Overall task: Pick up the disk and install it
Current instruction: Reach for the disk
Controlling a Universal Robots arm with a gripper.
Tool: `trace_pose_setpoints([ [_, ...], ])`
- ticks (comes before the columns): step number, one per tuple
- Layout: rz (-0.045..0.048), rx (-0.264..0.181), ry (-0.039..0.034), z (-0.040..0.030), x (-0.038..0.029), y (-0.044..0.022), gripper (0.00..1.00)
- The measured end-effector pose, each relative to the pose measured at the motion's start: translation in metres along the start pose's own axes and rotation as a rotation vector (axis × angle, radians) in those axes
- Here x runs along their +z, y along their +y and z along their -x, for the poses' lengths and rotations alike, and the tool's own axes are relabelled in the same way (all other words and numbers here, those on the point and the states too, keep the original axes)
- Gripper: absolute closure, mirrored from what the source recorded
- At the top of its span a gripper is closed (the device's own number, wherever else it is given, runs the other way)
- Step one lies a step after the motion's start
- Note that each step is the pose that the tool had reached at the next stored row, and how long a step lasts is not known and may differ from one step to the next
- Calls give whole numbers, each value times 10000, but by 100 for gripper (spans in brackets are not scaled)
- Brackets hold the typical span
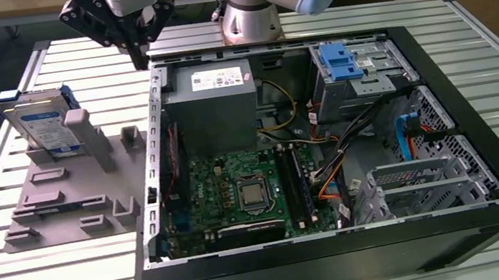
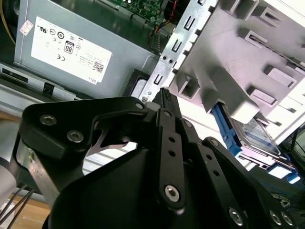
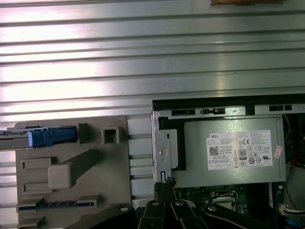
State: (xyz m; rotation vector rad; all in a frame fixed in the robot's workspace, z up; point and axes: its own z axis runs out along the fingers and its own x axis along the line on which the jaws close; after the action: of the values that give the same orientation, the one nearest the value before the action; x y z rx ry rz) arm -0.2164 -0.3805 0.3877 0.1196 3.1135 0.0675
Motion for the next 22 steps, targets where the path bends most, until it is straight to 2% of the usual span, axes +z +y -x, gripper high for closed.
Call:
trace_pose_setpoints([
  [22,0,0,1,-114,14,-10,89],
])
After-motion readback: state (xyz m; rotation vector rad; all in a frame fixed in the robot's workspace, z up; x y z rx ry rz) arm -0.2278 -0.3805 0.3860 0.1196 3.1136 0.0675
